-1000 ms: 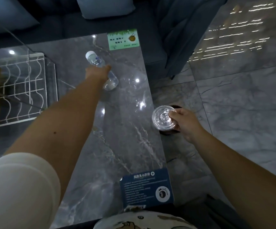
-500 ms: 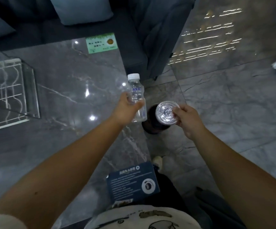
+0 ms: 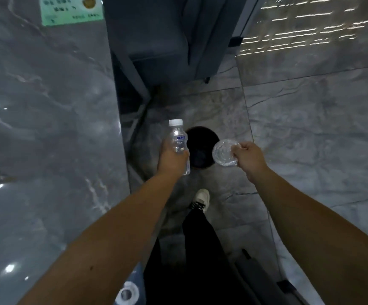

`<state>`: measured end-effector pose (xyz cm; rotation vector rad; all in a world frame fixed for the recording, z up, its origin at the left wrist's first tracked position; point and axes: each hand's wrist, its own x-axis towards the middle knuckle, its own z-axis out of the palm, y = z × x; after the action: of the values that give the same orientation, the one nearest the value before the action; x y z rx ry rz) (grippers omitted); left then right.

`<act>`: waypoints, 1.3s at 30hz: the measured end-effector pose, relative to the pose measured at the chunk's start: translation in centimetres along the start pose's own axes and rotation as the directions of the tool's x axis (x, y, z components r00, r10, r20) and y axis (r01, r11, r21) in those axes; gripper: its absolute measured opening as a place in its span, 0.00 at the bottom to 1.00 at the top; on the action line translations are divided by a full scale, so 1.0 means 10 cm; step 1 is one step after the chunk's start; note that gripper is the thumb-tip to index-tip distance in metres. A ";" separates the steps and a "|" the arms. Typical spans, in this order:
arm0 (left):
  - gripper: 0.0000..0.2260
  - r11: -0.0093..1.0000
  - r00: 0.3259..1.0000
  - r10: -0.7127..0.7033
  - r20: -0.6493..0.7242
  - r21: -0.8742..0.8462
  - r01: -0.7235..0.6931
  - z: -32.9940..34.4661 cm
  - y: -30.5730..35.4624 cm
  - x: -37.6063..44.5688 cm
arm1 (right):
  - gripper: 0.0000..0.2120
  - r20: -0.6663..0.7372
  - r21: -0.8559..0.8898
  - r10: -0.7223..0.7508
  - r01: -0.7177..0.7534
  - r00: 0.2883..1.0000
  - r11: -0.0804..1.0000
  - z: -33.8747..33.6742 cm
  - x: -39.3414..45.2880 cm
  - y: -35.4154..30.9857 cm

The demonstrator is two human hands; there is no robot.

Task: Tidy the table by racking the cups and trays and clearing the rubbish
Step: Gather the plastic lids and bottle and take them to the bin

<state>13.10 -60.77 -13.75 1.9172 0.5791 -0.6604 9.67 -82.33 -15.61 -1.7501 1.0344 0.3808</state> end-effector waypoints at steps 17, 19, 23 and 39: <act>0.17 0.994 0.998 -0.053 -0.040 0.098 0.057 0.35 -0.75 0.45 | 0.18 0.089 -0.306 0.063 -0.033 0.994 0.951 0.38 0.69 0.45; 0.16 0.991 0.998 -0.062 -0.011 0.118 0.062 0.35 -0.78 0.44 | 0.15 0.111 -0.354 0.048 -0.006 0.993 0.935 0.29 0.56 0.50; 0.19 0.982 0.987 -0.117 0.108 0.159 0.099 0.38 -0.85 0.41 | 0.13 0.181 -0.459 0.056 0.034 0.982 0.888 0.14 0.31 0.65; 0.35 0.967 0.979 -0.125 0.159 0.241 0.084 1.16 -0.68 1.06 | 0.12 0.457 -0.589 0.024 0.283 0.889 0.757 -0.16 0.01 1.07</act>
<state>14.19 -67.49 -29.47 2.0295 0.5127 -0.9903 0.99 -84.90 -21.52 -2.1797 0.4475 1.0945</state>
